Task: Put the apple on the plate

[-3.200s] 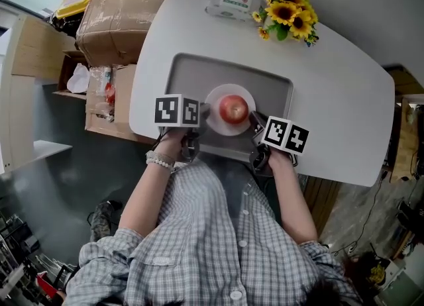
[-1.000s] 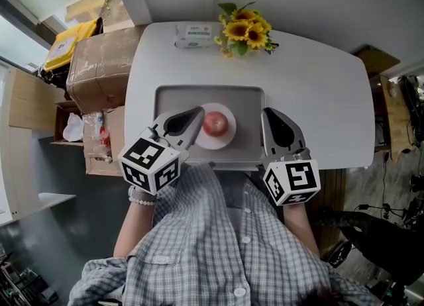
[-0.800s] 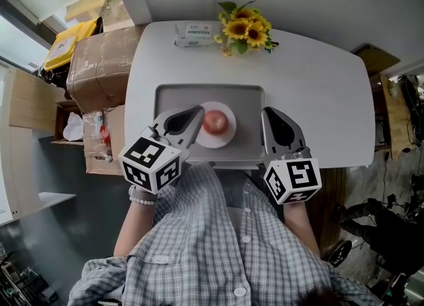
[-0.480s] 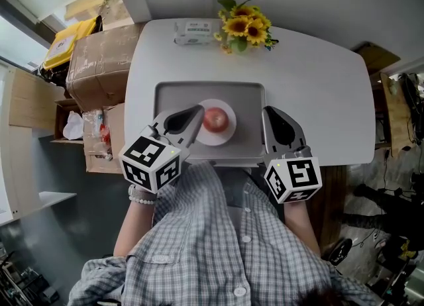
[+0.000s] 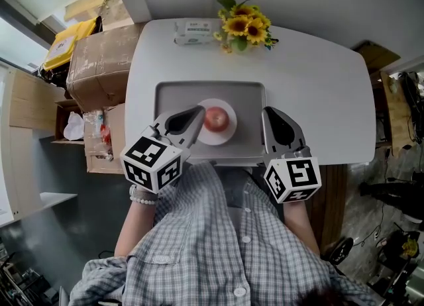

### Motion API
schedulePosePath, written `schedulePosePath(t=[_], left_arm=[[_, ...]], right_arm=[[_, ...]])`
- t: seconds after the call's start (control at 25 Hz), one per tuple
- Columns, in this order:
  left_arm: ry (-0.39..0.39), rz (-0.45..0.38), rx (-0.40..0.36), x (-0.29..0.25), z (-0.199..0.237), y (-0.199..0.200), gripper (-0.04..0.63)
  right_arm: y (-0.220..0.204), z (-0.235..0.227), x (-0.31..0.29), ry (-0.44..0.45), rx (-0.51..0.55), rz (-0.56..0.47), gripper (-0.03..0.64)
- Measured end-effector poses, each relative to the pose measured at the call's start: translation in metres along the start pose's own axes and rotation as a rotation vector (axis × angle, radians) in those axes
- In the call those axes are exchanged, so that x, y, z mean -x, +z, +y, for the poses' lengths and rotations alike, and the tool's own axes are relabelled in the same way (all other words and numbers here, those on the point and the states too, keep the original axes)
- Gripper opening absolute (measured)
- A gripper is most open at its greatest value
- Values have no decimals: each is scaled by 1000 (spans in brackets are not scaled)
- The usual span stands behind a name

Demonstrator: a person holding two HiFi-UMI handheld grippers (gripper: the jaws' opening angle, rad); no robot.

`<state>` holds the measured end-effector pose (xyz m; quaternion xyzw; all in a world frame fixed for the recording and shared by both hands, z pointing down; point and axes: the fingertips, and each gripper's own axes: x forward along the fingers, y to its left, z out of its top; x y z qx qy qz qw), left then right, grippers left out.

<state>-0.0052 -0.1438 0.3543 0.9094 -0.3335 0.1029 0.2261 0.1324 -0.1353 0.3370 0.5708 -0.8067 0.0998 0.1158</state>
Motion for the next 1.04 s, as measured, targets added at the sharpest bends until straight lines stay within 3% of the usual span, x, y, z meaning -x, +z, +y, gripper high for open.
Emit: schedulePosePath(t=[1.04], left_arm=[[10,18,16,-3,11,-5,9]], right_arm=[[-11,2,-8,11,-8,50,26]])
